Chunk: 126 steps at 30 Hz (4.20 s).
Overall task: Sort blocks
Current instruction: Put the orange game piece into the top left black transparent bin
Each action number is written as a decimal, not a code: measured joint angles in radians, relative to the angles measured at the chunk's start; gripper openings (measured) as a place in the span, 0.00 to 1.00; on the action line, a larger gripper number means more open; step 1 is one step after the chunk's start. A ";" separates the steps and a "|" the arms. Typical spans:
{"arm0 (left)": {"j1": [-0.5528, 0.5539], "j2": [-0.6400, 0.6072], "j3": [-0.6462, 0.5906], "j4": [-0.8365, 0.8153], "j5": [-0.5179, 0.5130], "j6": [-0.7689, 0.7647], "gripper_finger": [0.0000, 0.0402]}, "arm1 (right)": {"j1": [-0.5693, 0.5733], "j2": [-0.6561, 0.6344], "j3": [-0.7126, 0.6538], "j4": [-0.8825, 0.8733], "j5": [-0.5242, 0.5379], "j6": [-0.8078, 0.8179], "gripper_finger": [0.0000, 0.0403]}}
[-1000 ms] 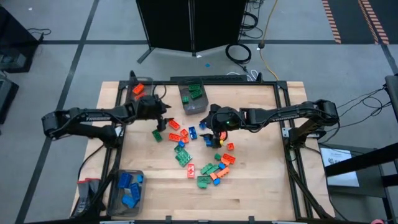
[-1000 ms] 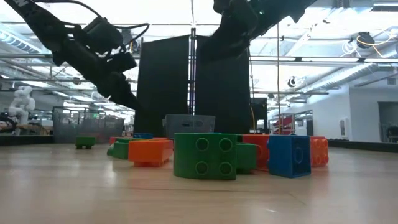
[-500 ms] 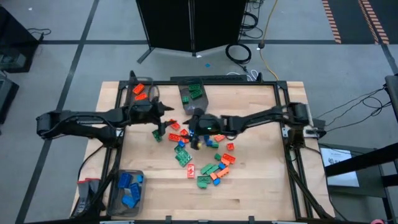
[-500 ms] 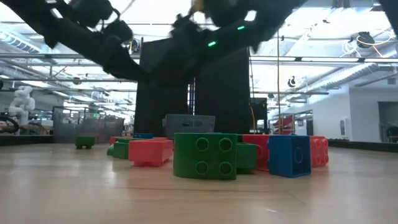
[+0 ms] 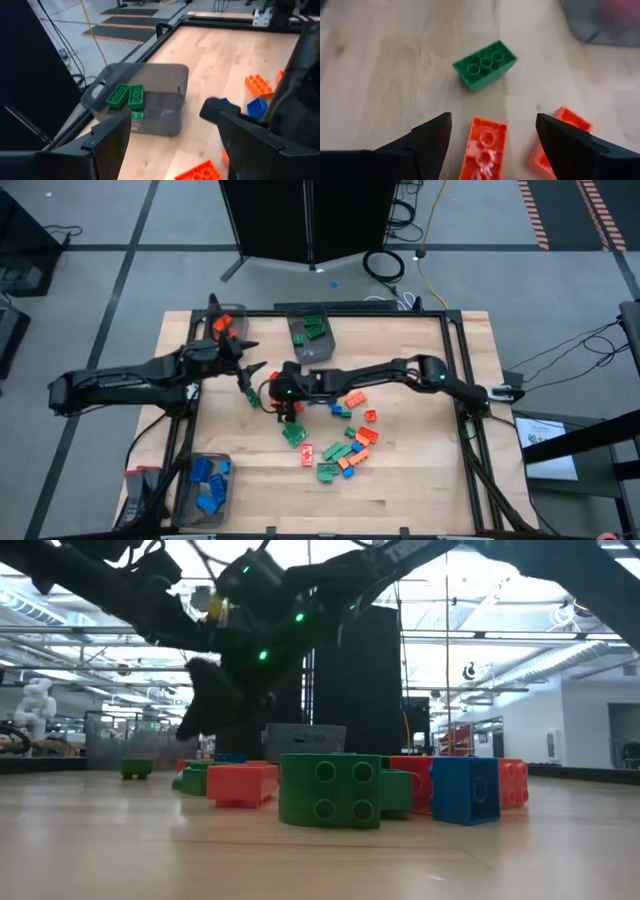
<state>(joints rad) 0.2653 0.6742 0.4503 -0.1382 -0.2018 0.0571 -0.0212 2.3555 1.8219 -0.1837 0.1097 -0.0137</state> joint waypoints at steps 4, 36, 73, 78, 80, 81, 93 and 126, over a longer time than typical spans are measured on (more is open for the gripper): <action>0.000 -0.016 -0.001 -0.022 -0.008 0.000 0.74 | 0.001 0.061 0.058 -0.093 -0.002 0.028 0.71; 0.000 -0.044 -0.001 0.037 -0.014 0.024 0.74 | -0.025 -0.111 0.183 -0.307 0.167 -0.201 0.28; -0.013 -0.080 -0.180 0.796 0.391 0.054 0.74 | -0.056 -0.523 -0.476 0.809 -0.146 -0.236 0.28; -0.013 -0.044 -0.180 0.858 0.396 0.053 0.74 | -0.055 -0.523 -0.476 0.812 -0.166 -0.234 0.28; -0.018 -0.033 -0.180 0.876 0.397 0.052 0.74 | -0.055 -0.523 -0.476 0.810 -0.166 -0.234 0.28; -0.022 -0.027 -0.180 0.882 0.397 0.052 0.74 | -0.055 -0.523 -0.476 0.809 -0.166 -0.234 0.28; -0.066 0.052 -0.179 1.015 0.400 0.053 0.74 | -0.055 -0.523 -0.476 0.802 -0.168 -0.217 0.28; -0.073 0.236 -0.133 1.182 0.434 0.088 0.68 | -0.055 -0.523 -0.475 0.761 -0.194 -0.215 0.28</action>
<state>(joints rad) 0.1922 0.9100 0.3176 1.0439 0.2319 0.1453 -0.0757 1.8328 1.3468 0.5777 -0.0845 -0.2287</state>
